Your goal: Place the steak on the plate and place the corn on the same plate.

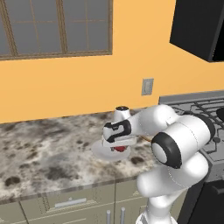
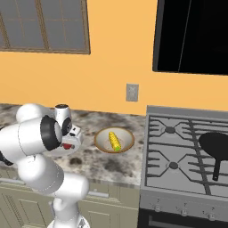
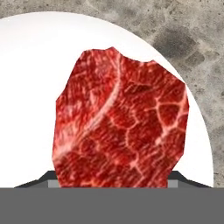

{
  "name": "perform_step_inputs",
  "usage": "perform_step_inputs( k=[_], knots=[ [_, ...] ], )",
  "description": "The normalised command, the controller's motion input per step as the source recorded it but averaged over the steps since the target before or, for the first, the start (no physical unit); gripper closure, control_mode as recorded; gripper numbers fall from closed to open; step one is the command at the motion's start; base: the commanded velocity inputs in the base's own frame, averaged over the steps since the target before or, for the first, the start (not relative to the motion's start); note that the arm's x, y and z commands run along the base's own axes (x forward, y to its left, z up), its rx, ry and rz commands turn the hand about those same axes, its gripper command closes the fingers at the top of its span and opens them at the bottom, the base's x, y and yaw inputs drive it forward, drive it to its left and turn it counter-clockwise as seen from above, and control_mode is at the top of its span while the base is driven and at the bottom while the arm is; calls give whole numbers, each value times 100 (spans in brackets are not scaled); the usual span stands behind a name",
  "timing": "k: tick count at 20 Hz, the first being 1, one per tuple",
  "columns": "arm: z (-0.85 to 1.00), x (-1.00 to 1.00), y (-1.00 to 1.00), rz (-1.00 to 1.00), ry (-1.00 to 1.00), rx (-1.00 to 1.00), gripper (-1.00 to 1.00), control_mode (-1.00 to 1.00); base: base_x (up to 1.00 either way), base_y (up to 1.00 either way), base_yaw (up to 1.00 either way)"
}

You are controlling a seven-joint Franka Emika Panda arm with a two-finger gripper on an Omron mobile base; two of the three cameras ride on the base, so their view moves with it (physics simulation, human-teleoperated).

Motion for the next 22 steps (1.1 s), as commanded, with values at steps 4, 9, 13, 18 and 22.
perform_step_inputs(
  k=[4, 9, 13, 18, 22],
  knots=[
    [11, 0, 0, 0, -2, 0, -100, -100, 0, 0, 0],
    [40, -5, -7, 0, -2, 0, -100, -100, 0, 0, 0],
    [49, -19, -28, 0, -5, 0, -100, -100, 0, 0, 0],
    [48, -9, -27, 0, 0, 0, -100, -100, 0, 0, 0],
    [56, -6, -30, 0, -2, 0, -100, -100, 0, 0, 0]
  ],
)
